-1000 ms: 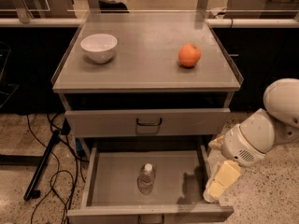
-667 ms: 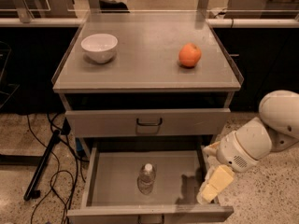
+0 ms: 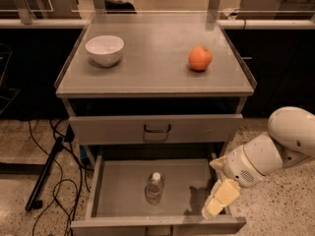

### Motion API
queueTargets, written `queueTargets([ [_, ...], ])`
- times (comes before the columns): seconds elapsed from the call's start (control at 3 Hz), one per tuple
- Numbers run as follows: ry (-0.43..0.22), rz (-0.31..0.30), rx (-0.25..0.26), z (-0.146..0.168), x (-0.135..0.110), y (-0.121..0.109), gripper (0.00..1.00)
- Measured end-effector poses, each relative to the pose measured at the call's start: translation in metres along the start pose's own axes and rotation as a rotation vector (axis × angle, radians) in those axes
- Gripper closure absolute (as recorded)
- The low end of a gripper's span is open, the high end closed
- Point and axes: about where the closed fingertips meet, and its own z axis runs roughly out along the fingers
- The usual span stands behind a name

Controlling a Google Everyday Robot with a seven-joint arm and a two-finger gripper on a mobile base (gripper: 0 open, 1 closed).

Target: Pick water bottle from middle drawer and place on counter

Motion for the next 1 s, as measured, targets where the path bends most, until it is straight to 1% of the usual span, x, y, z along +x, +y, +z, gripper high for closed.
queueTargets([
  [0.33,-0.025,0.018,-0.021,0.019,0.007,0.004,0.0],
  [0.67,-0.128,0.055,-0.026,0.037,0.007,0.001,0.0],
  [1.0,-0.215,0.072,-0.029,0.055,0.003,-0.005,0.0],
])
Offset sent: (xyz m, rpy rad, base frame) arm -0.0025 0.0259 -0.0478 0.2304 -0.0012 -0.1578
